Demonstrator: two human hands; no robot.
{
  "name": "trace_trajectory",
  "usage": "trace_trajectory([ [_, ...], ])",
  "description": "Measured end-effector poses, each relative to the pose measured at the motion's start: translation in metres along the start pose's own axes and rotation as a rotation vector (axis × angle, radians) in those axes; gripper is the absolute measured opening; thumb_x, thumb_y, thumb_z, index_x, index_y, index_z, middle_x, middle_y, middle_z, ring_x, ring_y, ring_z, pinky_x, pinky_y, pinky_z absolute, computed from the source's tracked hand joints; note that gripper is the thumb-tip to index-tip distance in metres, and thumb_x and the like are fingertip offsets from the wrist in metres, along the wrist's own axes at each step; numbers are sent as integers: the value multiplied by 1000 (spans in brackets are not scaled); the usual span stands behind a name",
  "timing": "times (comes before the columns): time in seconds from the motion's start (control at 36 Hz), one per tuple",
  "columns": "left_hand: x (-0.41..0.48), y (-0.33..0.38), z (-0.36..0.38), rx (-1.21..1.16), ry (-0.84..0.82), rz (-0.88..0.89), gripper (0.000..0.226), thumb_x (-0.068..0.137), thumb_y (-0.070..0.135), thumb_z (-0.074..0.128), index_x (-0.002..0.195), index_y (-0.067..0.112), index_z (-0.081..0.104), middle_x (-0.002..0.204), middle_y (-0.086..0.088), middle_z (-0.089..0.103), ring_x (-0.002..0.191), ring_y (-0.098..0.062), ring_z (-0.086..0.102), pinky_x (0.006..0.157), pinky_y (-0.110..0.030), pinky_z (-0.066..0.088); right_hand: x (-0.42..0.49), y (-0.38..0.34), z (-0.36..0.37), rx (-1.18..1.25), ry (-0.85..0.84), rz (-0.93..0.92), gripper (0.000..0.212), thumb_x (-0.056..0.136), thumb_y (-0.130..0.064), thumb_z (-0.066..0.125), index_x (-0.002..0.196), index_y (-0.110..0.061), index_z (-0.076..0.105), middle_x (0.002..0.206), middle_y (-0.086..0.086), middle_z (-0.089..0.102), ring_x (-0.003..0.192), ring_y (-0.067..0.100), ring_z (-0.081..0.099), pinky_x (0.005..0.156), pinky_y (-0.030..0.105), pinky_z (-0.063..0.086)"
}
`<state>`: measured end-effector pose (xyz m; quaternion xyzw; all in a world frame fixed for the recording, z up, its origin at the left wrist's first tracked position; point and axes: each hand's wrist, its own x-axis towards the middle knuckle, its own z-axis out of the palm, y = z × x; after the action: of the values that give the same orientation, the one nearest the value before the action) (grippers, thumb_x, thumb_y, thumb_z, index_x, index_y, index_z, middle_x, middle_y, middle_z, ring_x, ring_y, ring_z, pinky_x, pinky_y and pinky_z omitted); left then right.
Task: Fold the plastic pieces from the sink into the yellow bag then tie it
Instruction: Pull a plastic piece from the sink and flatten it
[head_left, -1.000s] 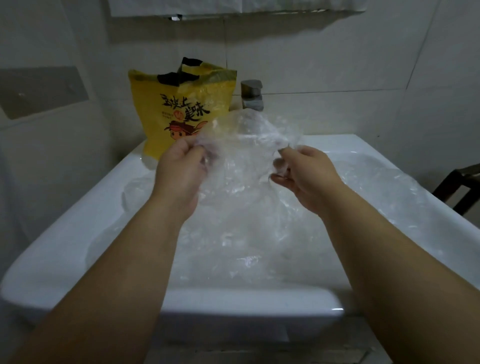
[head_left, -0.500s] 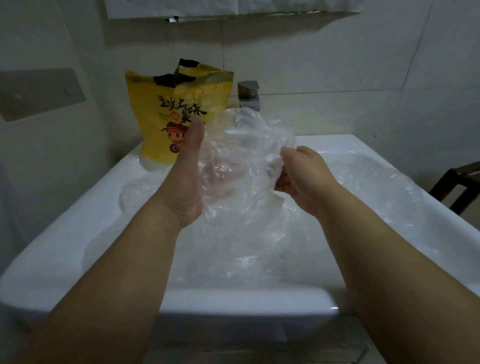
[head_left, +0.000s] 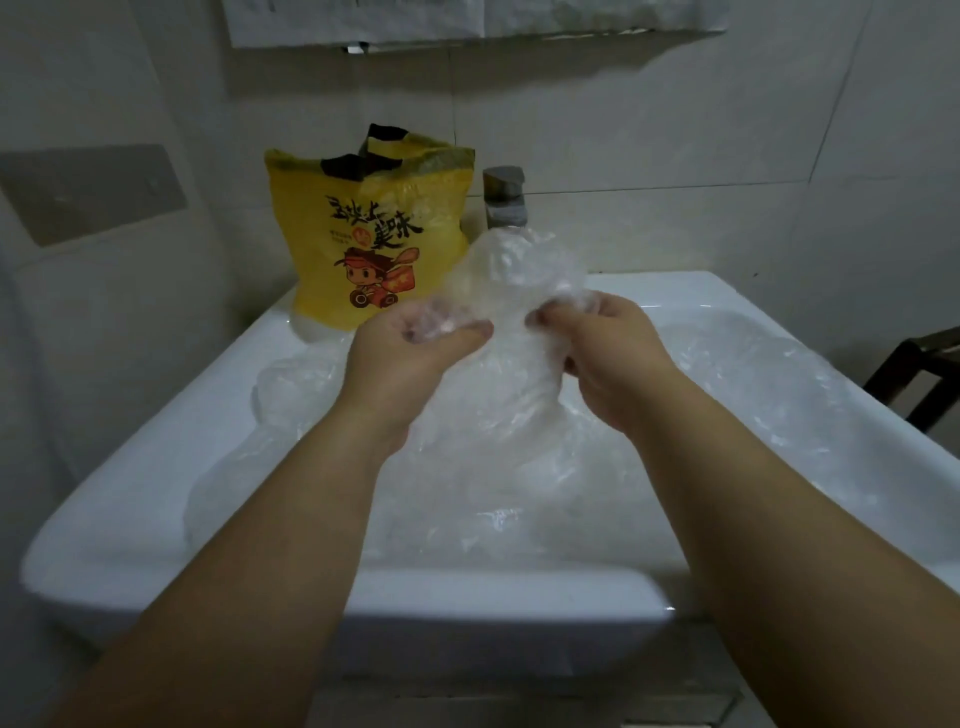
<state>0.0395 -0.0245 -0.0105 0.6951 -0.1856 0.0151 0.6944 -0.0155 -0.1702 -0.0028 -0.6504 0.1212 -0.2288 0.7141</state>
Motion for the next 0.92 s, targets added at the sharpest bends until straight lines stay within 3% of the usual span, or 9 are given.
trace_trajectory([
  [0.11, 2, 5, -8, -86, -130, -95, 32, 62, 39, 79, 86, 19, 72, 85, 10, 75, 88, -4, 69, 88, -25, 52, 7, -1, -5, 140, 63, 66, 8, 85, -7, 61, 83, -12, 67, 113, 23, 66, 115, 42, 57, 101, 54, 44],
  [0.19, -2, 10, -7, -20, -170, -192, 18, 82, 40, 68, 81, 22, 69, 68, 13, 69, 52, 2, 57, 50, -15, 44, 6, -4, -4, 289, 10, 79, 18, 89, 0, 48, 89, -7, 65, 100, 18, 69, 98, 33, 67, 95, 44, 52],
  [0.25, 0, 7, -7, 76, -138, -218, 23, 87, 42, 64, 74, 25, 70, 69, 10, 62, 54, -5, 51, 52, -21, 38, 4, -5, -3, 389, -15, 65, 21, 91, 0, 45, 90, -6, 65, 86, 13, 69, 82, 24, 70, 84, 38, 56],
  [0.39, 6, 9, -9, -192, -80, -264, 24, 92, 25, 61, 70, 21, 67, 88, 14, 59, 68, -9, 49, 60, -25, 39, 1, 1, -4, 105, 89, -19, 28, 98, -20, 53, 70, -16, 52, 52, -3, 49, 47, 10, 46, 46, 19, 42],
  [0.47, 7, 14, -17, -529, -192, -336, 26, 100, 29, 47, 80, 20, 62, 74, 7, 59, 62, -7, 61, 61, -26, 46, 2, 2, -5, 8, 57, -6, 23, 96, -25, 57, 76, -14, 60, 50, -8, 54, 45, 5, 52, 46, 17, 42],
  [0.58, 8, 11, -17, -521, -86, -312, 22, 102, 26, 46, 87, 16, 60, 66, 7, 60, 50, -2, 59, 49, -16, 49, 0, -1, -7, -23, 31, 89, 24, 92, -30, 62, 79, -10, 60, 46, -7, 51, 36, 4, 49, 42, 16, 40],
  [0.78, 13, 4, -19, -264, 166, -247, 20, 89, 41, 66, 82, 23, 66, 61, 16, 61, 62, -3, 54, 60, -14, 46, -1, -8, -9, 282, -106, 279, 15, 89, -27, 57, 81, -15, 60, 67, 4, 60, 60, 20, 60, 61, 27, 49],
  [0.86, 15, 6, -26, -389, -126, -258, 51, 81, 59, 64, 119, 25, 67, 110, 4, 71, 101, -15, 67, 91, -34, 52, -1, -10, -11, 338, -76, 285, 21, 91, -29, 57, 97, -11, 67, 83, 6, 72, 75, 22, 70, 68, 31, 58],
  [0.92, 12, 7, -28, -359, -331, -298, 55, 77, 61, 63, 124, 32, 61, 103, 0, 71, 87, -15, 69, 75, -32, 56, 0, -10, -11, 371, -14, 317, 29, 92, -32, 60, 110, -11, 66, 101, 9, 73, 92, 27, 71, 78, 38, 57],
])
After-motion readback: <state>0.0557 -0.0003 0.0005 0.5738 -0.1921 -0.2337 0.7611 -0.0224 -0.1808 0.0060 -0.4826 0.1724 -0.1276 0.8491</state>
